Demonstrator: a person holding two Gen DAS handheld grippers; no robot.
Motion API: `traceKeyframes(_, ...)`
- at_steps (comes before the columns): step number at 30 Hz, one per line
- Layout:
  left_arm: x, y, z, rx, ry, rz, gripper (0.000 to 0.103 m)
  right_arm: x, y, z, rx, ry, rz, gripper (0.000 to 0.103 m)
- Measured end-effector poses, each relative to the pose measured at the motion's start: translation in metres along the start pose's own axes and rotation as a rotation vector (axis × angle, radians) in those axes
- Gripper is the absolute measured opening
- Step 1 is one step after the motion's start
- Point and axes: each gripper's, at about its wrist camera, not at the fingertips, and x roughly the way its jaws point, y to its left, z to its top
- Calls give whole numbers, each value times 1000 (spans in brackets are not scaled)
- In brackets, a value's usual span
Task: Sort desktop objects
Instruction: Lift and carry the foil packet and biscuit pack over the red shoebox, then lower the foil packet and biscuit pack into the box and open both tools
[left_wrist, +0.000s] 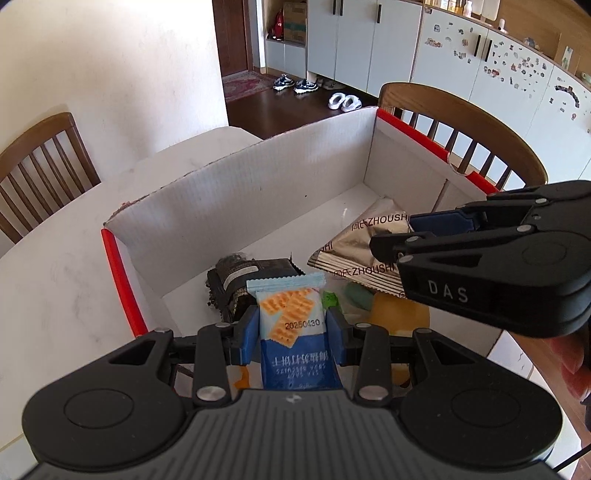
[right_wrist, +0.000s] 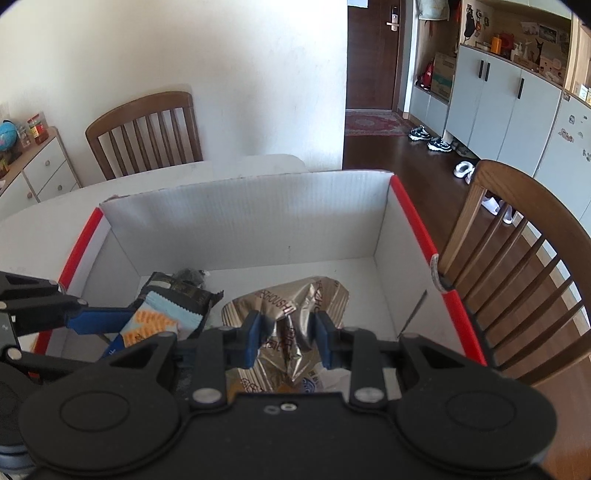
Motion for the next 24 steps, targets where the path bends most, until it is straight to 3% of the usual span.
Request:
traceKeyframes(16,13,0,-4,-18,86,-51,38,2,0,0,-43,15,-1,35)
traceKeyframes(18,11,-2,-5,-13,81,-43,41,1,0,1,-46,14,6,35)
traceKeyframes(23,0,-8,-6,0,44,-52,71,-5,-3,1,-39,7,22,41)
traceKeyframes(24,-3,-9,-6,0,37,-47,72,-7,-4,1,-38,3,24,44)
